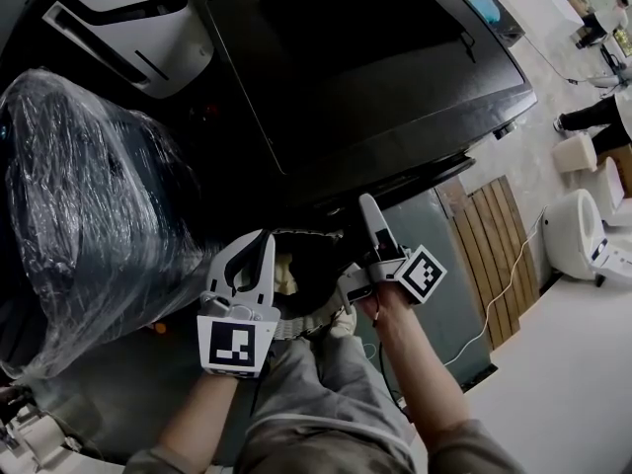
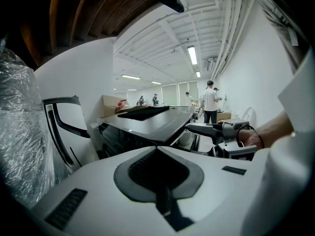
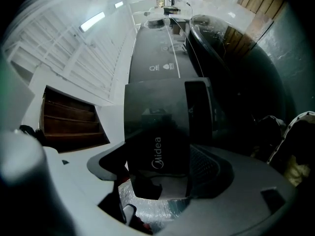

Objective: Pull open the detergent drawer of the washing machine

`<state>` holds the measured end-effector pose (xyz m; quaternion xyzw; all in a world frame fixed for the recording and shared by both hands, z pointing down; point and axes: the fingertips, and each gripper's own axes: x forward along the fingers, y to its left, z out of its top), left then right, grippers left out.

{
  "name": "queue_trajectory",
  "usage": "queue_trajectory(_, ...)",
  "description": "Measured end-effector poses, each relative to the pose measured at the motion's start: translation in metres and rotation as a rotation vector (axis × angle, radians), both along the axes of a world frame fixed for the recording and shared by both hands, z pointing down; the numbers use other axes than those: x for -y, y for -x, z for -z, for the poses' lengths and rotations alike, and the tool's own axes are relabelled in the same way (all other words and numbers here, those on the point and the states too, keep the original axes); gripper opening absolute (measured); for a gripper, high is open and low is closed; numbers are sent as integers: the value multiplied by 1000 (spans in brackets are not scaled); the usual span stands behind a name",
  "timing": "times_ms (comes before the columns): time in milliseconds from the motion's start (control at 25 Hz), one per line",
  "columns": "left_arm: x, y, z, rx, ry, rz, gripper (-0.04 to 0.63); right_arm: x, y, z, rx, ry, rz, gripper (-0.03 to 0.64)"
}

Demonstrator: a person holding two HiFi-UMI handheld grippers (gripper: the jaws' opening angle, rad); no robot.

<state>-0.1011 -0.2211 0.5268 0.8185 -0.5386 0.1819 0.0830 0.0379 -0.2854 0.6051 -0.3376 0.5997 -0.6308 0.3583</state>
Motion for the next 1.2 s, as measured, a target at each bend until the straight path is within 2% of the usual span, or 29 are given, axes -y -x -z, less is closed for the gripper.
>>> queue_trajectory(1200, -62, -25, 16, 47, 21, -38, 15, -100, -55, -2, -38, 71, -35, 414)
